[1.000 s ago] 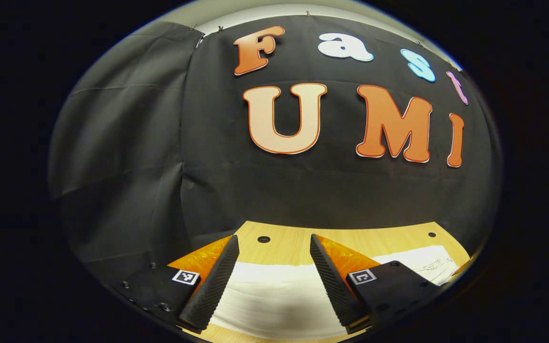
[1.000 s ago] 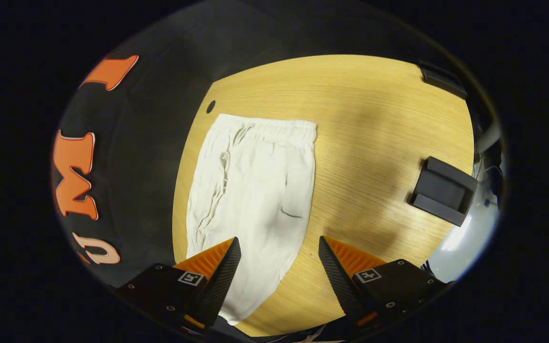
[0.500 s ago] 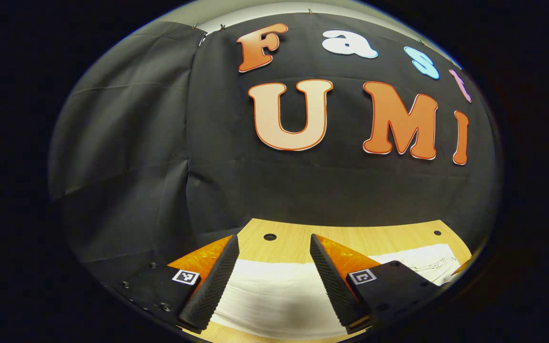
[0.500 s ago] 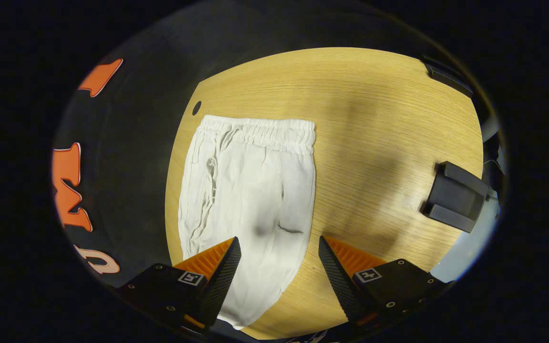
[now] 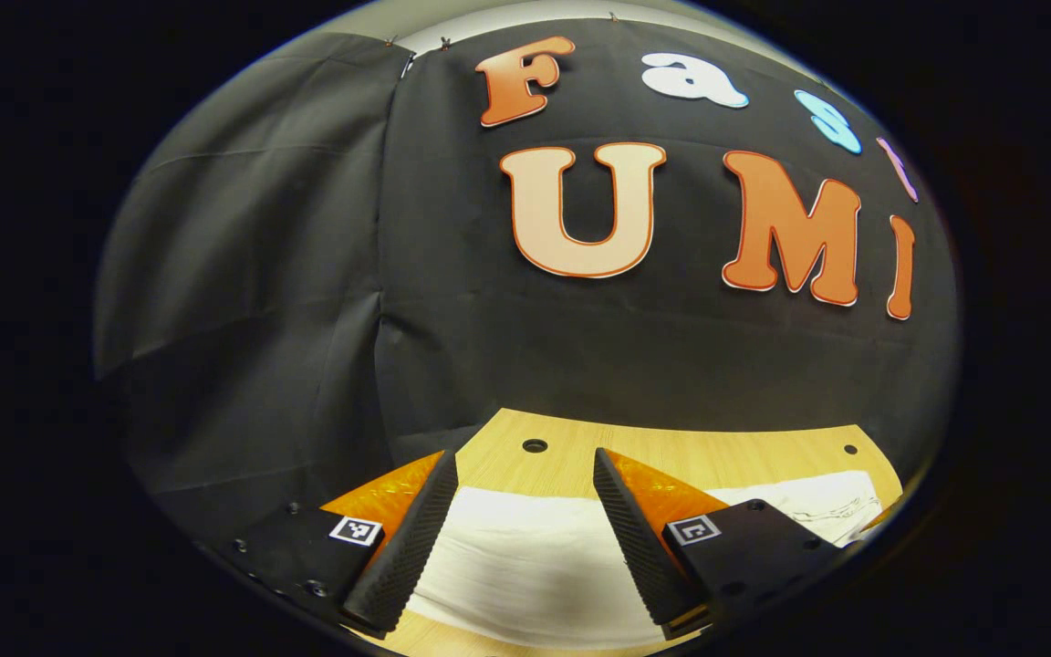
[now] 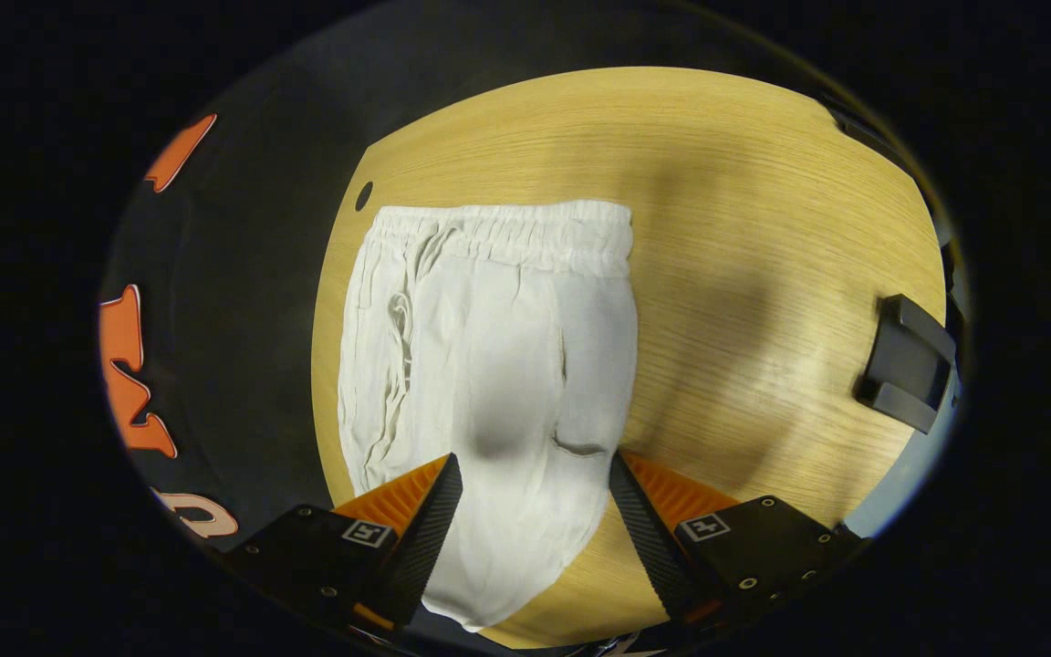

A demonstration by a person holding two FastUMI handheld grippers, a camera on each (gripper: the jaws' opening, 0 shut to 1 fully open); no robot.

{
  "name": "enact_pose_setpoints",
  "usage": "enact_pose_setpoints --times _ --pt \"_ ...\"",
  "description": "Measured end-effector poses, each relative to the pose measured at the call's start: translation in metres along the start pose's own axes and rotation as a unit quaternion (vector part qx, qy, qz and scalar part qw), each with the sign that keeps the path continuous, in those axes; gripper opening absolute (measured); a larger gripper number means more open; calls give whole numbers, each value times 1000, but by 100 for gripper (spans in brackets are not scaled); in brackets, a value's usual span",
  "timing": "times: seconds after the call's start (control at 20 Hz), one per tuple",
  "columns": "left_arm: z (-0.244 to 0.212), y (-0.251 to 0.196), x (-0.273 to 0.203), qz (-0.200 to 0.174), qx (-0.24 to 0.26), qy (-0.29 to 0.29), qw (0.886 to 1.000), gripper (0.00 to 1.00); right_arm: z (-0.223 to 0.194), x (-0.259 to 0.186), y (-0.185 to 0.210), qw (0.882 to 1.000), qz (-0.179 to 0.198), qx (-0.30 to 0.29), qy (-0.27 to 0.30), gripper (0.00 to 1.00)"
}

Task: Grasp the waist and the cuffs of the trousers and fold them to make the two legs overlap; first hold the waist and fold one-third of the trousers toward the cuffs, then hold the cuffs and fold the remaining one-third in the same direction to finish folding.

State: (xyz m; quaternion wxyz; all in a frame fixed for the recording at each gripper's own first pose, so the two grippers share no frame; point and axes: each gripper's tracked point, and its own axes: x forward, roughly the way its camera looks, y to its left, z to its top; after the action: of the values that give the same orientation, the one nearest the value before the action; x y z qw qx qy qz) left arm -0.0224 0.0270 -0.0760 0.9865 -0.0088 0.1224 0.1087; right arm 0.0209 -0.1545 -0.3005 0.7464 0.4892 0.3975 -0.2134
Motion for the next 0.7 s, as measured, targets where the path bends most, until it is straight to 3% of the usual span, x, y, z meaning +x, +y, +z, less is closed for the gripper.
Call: enact_pose_setpoints --times 0.05,0.15,0.35,0.4,0.5,0.6,0.7 --pt "-1 3 2 2 -6 2 1000 96 -1 4 -2 1000 -9 -1 4 97" --pt "-7 9 4 10 -19 12 1000 98 -1 10 -2 1000 -17 1 10 81" --pt "-34 29 14 34 -72 48 996 98 -1 19 -7 999 -28 9 23 34" --pt "-44 36 12 41 -91 60 993 98 -1 20 -8 999 -30 10 24 15" --pt "-64 47 14 53 -135 88 985 98 0 20 -8 999 -32 3 23 2" --pt "-88 59 18 67 -185 120 973 99 0 20 -8 999 -33 -1 24 1" --pt "-122 68 25 81 -240 163 954 99 0 21 -8 999 -33 3 26 1"
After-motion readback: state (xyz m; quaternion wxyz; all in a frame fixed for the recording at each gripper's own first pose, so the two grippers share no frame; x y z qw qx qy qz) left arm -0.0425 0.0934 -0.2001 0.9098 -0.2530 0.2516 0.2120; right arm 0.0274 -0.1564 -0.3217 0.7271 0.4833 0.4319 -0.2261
